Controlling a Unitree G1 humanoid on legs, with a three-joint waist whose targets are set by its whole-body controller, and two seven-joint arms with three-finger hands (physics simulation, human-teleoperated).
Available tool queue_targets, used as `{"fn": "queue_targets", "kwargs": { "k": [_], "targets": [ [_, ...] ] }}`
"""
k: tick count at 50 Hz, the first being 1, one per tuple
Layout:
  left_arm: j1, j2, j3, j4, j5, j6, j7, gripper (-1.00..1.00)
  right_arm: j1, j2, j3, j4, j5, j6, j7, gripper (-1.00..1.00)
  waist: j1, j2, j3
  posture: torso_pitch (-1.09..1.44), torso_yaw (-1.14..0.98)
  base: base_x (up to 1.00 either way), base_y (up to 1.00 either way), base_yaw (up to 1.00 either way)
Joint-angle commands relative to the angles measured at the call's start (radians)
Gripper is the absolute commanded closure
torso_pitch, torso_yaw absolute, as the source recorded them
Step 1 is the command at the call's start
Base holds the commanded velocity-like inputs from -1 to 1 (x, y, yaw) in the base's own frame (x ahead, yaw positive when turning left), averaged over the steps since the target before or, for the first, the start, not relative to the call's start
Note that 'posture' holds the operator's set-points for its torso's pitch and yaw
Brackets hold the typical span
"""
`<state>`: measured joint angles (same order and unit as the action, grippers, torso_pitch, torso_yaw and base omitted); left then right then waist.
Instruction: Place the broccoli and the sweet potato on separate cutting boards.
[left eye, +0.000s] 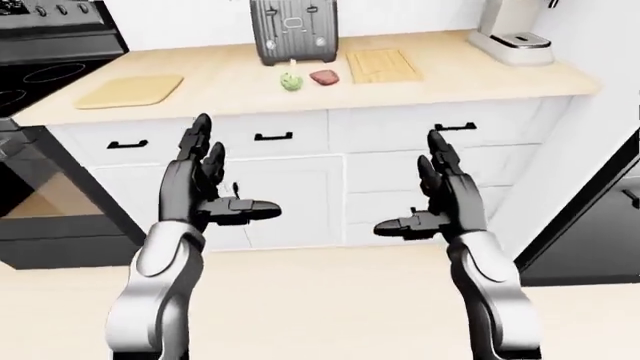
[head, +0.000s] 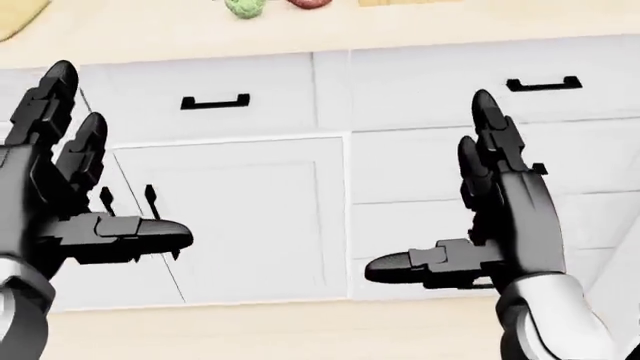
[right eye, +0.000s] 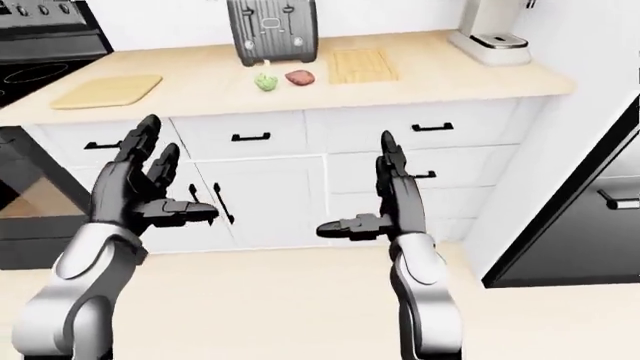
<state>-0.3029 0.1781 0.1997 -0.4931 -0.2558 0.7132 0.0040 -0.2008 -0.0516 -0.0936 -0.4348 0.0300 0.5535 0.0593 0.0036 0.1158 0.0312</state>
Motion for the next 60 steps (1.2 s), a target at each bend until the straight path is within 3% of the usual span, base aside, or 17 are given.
{"fn": "queue_targets", "kwargs": {
  "k": [1, 3, 4, 12, 14, 21, 27, 29, 31, 33, 34, 35, 47, 49, 51, 58, 60],
  "targets": [
    [-0.014, 0.012, 0.029, -0.055, 0.009, -0.035, 0.01, -1.0, -0.029, -0.003, 0.017, -0.032, 0.03, -0.059, 0.002, -1.0, 0.001, 0.012, -0.031, 0.0, 0.0, 0.0, 0.0, 1.0],
    [-0.016, 0.012, 0.026, -0.047, 0.012, -0.042, 0.009, -1.0, -0.032, -0.008, 0.011, -0.04, 0.039, -0.063, -0.011, -1.0, -0.003, 0.007, -0.037, 0.0, 0.0, 0.0, 0.39, 0.5],
    [-0.017, 0.012, 0.025, -0.043, 0.013, -0.044, 0.008, -1.0, -0.034, -0.008, 0.004, -0.042, 0.044, -0.071, -0.02, -1.0, 0.019, -0.049, -0.025, 0.0, 0.0, 0.0, 0.0, 0.0],
    [-0.054, 0.022, 0.015, -0.05, 0.017, -0.008, 0.006, -1.0, -0.038, -0.035, -0.015, -0.111, 0.05, -0.034, -0.042, -1.0, 0.009, -0.055, -0.035, 0.0, 0.0, 0.01, 0.0, 0.0],
    [-0.048, 0.017, 0.005, -0.064, 0.018, -0.001, -0.002, -1.0, -0.029, -0.033, -0.016, -0.122, 0.056, -0.036, -0.036, -1.0, 0.011, -0.058, -0.011, 0.0, 0.0, 0.19, 0.0, 0.0],
    [-0.045, 0.009, 0.004, -0.086, 0.032, 0.017, -0.011, -1.0, -0.002, -0.03, -0.022, -0.122, 0.077, -0.059, -0.023, -1.0, 0.0, -0.074, 0.002, 0.0, 0.0, 0.19, 0.0, 0.0],
    [-0.042, 0.008, 0.004, -0.083, 0.039, 0.01, -0.018, -1.0, 0.013, -0.025, -0.027, -0.109, 0.096, -0.082, -0.02, -1.0, -0.011, -0.119, -0.025, 0.0, 0.0, 0.12, 0.0, 0.0],
    [-0.041, 0.006, 0.003, -0.081, 0.043, 0.007, -0.017, -1.0, 0.015, -0.028, -0.029, -0.106, 0.097, -0.086, -0.021, -1.0, -0.017, -0.052, -0.01, 0.0, 0.0, 0.07, -0.07, 0.0],
    [-0.05, 0.006, 0.002, -0.089, 0.042, 0.02, -0.011, -1.0, 0.012, -0.03, -0.03, -0.105, 0.1, -0.084, -0.021, -1.0, -0.032, -0.056, -0.011, 0.0, 0.0, 0.11, -0.12, 0.0],
    [-0.054, 0.006, 0.0, -0.091, 0.042, 0.024, -0.009, -1.0, 0.011, -0.03, -0.03, -0.104, 0.104, -0.084, -0.021, -1.0, -0.031, -0.007, -0.009, 0.0, 0.0, 0.12, -0.13, 0.0],
    [-0.054, 0.006, -0.001, -0.091, 0.043, 0.024, -0.01, -1.0, 0.011, -0.03, -0.031, -0.103, 0.106, -0.084, -0.02, -1.0, -0.019, -0.006, 0.0, 0.0, 0.0, 0.11, -0.13, 0.0],
    [-0.056, 0.006, 0.0, -0.089, 0.044, 0.023, -0.009, -1.0, 0.012, -0.032, -0.028, -0.105, 0.106, -0.084, -0.018, -1.0, -0.011, -0.032, -0.001, 0.0, 0.0, 0.16, -0.13, 0.0],
    [-0.046, 0.003, -0.003, -0.086, 0.045, 0.012, -0.01, -1.0, 0.023, -0.032, -0.036, -0.11, 0.125, -0.094, -0.015, -1.0, 0.028, -0.105, -0.01, 0.0, 0.0, 0.17, -0.28, 0.0],
    [-0.044, 0.001, -0.005, -0.081, 0.047, 0.006, -0.013, -1.0, 0.023, -0.034, -0.038, -0.112, 0.126, -0.093, -0.014, -1.0, 0.033, -0.135, -0.013, 0.0, 0.0, 0.18, -0.42, 0.0],
    [-0.043, 0.0, -0.006, -0.077, 0.049, 0.002, -0.014, -1.0, 0.023, -0.034, -0.038, -0.114, 0.127, -0.092, -0.014, -1.0, 0.033, -0.202, -0.036, 0.0, 0.0, 0.17, -0.42, 0.0],
    [-0.025, -0.005, -0.015, -0.079, 0.063, -0.006, -0.03, -1.0, 0.027, -0.035, -0.037, -0.12, 0.124, -0.09, -0.007, -1.0, 0.007, -0.127, -0.004, 0.0, 0.0, 0.17, -0.39, 0.0],
    [-0.026, -0.006, -0.01, -0.08, 0.063, -0.004, -0.032, -1.0, 0.028, -0.034, -0.037, -0.126, 0.126, -0.086, -0.007, -1.0, 0.009, -0.13, -0.004, 0.0, 0.0, 0.17, -0.16, 0.0]
  ]
}}
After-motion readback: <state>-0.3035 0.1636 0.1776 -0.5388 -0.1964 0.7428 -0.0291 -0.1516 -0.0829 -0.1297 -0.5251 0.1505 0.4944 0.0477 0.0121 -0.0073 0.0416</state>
